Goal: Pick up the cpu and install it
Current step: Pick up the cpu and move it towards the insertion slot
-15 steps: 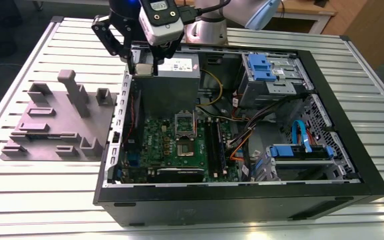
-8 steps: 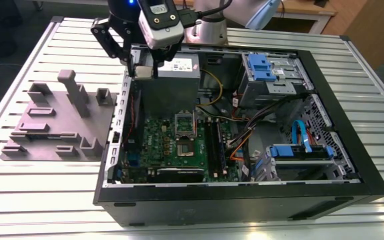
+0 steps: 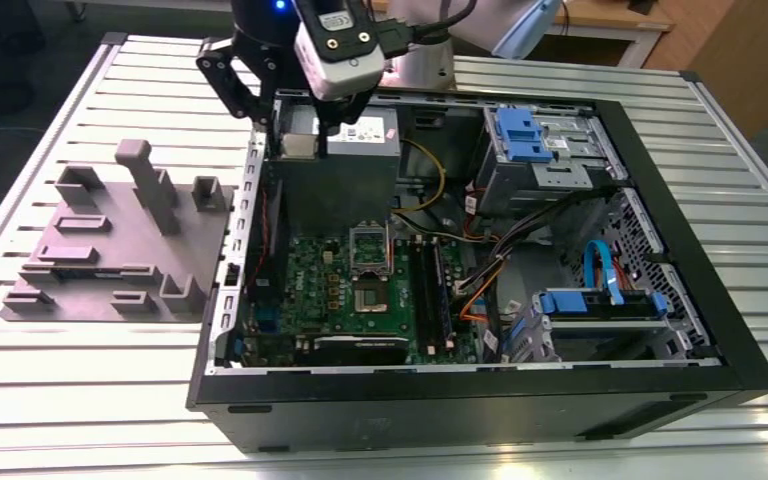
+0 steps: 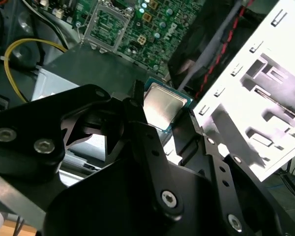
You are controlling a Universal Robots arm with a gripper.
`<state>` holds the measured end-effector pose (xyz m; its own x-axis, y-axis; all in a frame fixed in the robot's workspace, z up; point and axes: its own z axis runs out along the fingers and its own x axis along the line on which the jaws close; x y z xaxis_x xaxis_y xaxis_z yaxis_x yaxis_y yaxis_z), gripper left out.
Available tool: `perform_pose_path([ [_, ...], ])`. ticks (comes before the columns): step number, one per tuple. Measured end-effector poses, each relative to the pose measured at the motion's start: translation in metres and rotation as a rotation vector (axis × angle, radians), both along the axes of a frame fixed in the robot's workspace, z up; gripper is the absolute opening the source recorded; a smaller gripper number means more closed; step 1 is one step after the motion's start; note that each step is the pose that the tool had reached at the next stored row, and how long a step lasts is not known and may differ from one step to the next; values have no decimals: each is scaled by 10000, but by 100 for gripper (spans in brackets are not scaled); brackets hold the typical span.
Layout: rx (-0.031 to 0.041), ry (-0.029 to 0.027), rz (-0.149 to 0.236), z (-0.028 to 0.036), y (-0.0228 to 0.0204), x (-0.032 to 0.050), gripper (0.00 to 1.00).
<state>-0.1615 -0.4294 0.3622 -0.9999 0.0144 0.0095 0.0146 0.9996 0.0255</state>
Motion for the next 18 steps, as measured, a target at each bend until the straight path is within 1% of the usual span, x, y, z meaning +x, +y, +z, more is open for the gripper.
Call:
perform_pose_path([
  [6, -1, 1, -9, 0, 0, 126, 47],
  [10, 0, 0, -12, -1, 0, 181, 47],
  [12, 0, 1, -13, -1, 0, 198, 47],
  [18, -1, 0, -13, -1, 0, 203, 47],
])
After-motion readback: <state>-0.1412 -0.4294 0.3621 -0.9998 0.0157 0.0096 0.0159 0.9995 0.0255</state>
